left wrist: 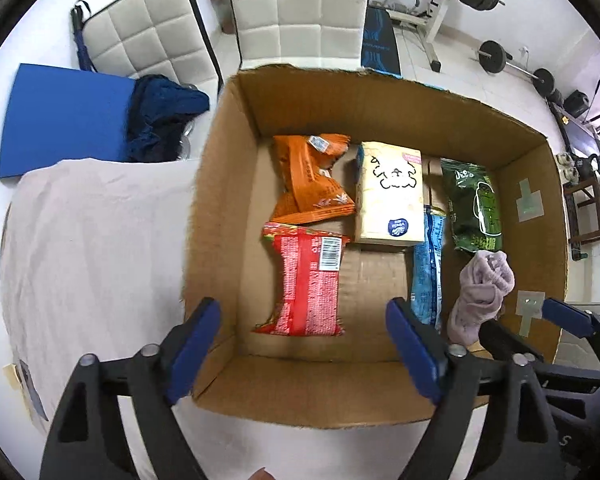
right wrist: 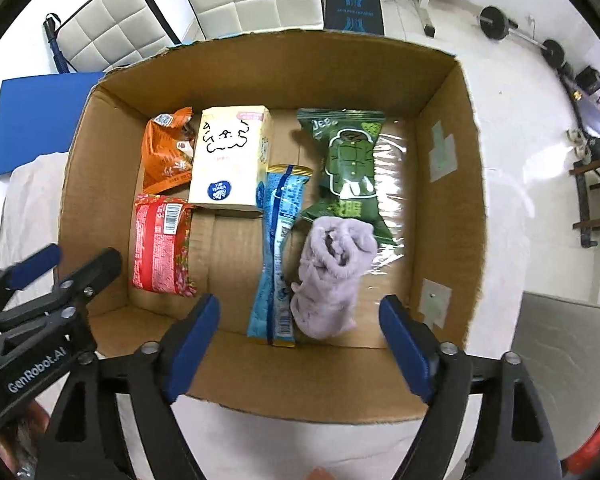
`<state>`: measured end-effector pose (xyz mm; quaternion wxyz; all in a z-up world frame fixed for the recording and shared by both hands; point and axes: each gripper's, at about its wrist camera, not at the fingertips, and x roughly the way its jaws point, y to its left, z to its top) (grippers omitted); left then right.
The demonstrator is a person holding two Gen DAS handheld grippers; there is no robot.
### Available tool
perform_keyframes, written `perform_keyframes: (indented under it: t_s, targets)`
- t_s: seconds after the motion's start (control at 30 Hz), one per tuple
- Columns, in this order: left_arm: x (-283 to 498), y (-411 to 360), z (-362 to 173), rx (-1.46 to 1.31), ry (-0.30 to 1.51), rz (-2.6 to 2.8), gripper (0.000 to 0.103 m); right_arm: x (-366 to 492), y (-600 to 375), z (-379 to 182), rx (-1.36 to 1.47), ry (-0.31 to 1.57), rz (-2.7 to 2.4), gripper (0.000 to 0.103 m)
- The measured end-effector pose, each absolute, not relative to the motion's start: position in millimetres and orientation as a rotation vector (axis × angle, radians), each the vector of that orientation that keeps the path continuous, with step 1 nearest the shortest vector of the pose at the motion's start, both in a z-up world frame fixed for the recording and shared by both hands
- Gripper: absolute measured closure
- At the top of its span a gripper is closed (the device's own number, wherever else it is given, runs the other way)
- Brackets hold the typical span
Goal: Organize soft objects
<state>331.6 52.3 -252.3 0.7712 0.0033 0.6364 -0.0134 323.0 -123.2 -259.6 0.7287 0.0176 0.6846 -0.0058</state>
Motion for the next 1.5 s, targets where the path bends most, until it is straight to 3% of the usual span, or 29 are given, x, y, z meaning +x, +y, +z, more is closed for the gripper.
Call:
perform_keyframes:
  t_s: [0.1, 0.2, 1.0, 1.5]
  targets:
    - [323, 55, -247, -0.008, 1.368, -0.030, 0.014, 313, -126, -255, 0.046, 1.492, -0.013, 0.001]
    - [311, 55, -236, -0.002, 1.343, -0.024, 0.007, 301, -130, -248, 0.059, 1.477, -0.021, 0.001]
    - [110, 48, -41, -0.001, 0.977, -0.017, 0.006, 104, -130, -45, 0.083, 1.106, 0.018, 0.000]
    - [41, 44, 9, -0.045, 0.950, -0.040, 0.006, 2, -130, 33, 0.071, 1.050, 0.045, 0.000]
